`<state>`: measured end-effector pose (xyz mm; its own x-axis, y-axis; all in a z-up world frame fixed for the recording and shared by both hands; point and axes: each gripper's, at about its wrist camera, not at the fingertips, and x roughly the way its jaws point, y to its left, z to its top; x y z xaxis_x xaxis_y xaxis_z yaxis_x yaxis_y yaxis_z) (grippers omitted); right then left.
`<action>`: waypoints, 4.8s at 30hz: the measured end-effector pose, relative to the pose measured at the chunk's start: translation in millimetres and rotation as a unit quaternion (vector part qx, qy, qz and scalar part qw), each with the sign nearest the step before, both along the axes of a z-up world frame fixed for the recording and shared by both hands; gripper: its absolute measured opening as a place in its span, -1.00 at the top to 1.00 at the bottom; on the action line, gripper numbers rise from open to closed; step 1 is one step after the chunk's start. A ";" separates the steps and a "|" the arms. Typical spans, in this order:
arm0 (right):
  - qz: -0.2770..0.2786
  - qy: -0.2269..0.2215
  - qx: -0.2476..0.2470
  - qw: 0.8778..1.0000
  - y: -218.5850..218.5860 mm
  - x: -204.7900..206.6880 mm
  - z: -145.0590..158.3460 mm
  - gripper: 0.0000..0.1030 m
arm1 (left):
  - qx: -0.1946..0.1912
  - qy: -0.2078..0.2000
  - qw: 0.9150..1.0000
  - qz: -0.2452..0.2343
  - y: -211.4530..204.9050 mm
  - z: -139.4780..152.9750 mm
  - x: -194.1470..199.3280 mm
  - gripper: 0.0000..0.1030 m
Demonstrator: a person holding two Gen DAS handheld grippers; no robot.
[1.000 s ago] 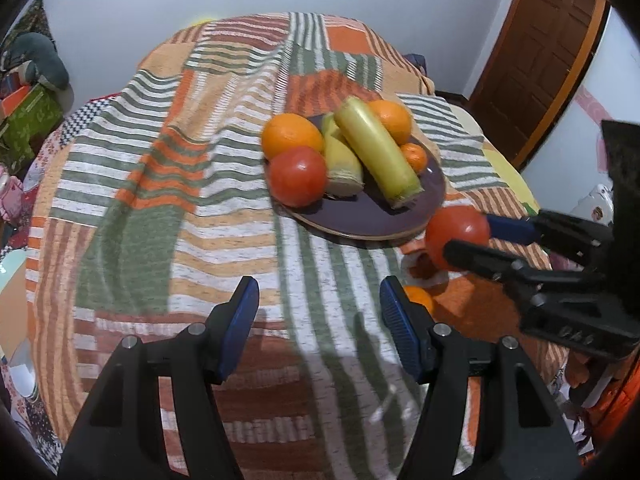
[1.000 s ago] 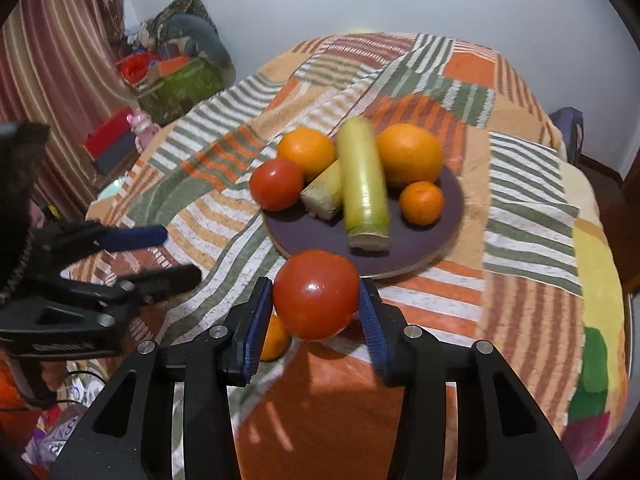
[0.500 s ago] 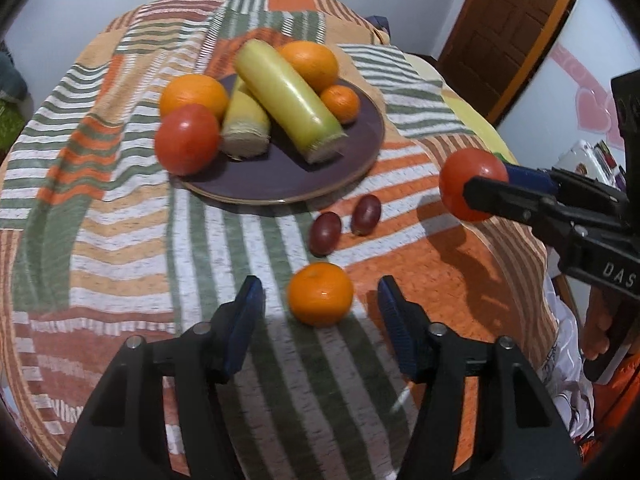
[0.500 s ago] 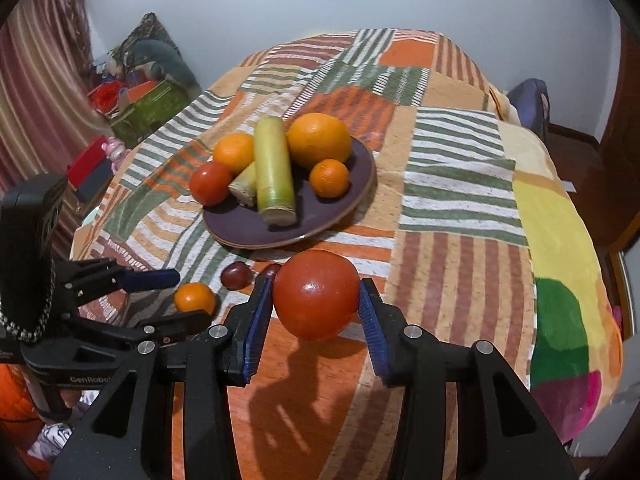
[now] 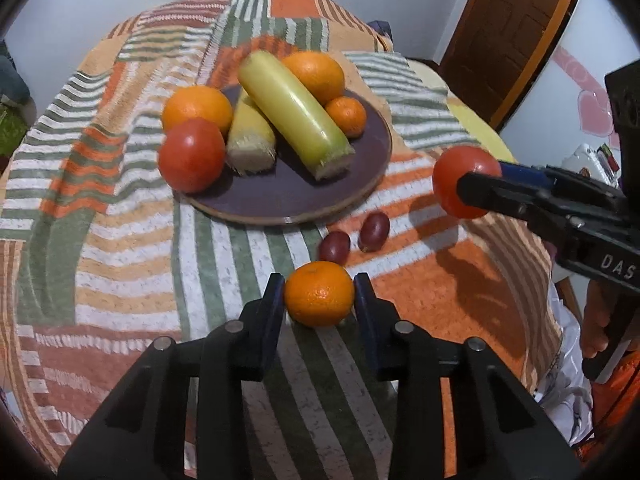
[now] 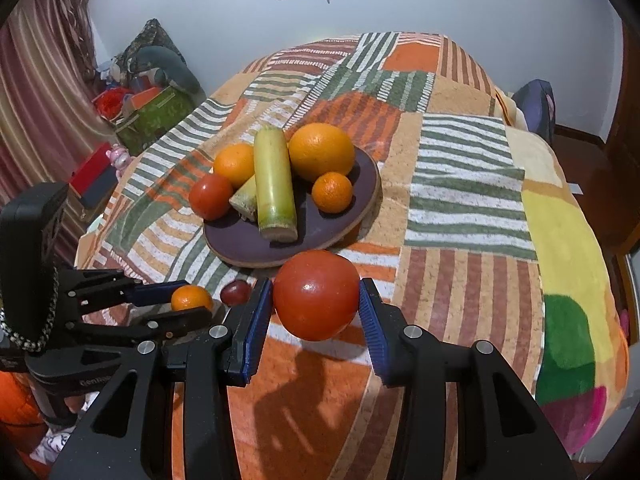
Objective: Organize fruits
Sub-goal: 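Lower the tomato and mandarin onto the plate and open both tools, then grasp a dark red date on the quilt with the right tool, then grasp the other dark red date with the left tool while the right tool holds its date, then lower both dates onto the plate and open both tools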
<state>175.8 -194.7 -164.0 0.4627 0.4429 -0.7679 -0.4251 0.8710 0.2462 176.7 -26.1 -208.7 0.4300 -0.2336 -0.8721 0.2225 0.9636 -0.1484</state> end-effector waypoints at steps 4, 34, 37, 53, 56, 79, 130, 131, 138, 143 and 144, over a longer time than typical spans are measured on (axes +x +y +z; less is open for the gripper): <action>0.004 -0.006 -0.001 1.000 3.6 6.9 1.9 0.22 | -0.002 -0.018 1.000 0.011 8.5 12.2 9.9 0.33; 0.023 0.002 -0.001 1.000 30.9 58.4 -17.6 0.22 | -0.010 -0.012 1.000 0.028 23.4 -5.5 67.7 0.33; 0.023 0.004 0.000 1.000 30.4 59.4 -18.0 0.19 | -0.012 -0.008 0.999 0.030 23.5 -8.4 67.6 0.33; 0.015 -0.009 -0.014 1.000 26.8 53.8 -4.3 0.10 | -0.008 -0.015 0.999 0.033 28.2 4.2 57.8 0.21; 0.014 -0.011 -0.013 1.000 24.5 49.4 -0.3 0.09 | -0.008 -0.024 0.999 0.038 31.0 10.9 54.7 0.19; 0.074 0.056 -0.034 0.995 49.8 16.2 -42.6 0.31 | -0.007 -0.002 0.999 0.045 47.2 5.3 12.6 0.19; 0.063 0.005 0.002 0.998 44.1 21.0 -13.1 0.53 | -0.024 -0.023 0.999 0.011 14.6 9.6 36.9 0.63; 0.064 0.004 0.000 0.998 45.4 21.7 -13.9 0.53 | -0.024 -0.027 0.999 0.013 15.7 11.3 38.7 0.63; 0.066 0.015 -0.009 0.998 52.3 27.9 -24.7 0.53 | -0.023 -0.019 0.999 0.018 15.5 4.5 51.8 0.63; 0.068 0.020 -0.011 0.997 54.7 29.5 -28.0 0.53 | -0.033 -0.003 0.999 0.020 14.5 -5.3 55.2 0.63; 0.069 0.019 -0.012 0.997 54.9 29.6 -27.9 0.53 | -0.033 -0.002 0.999 0.019 14.3 -5.9 55.3 0.63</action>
<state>205.3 -139.8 -191.9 0.3686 0.4813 -0.7953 -0.5317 0.8109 0.2443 232.0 -11.8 -214.6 0.4424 -0.2741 -0.8539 0.1867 0.9594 -0.2112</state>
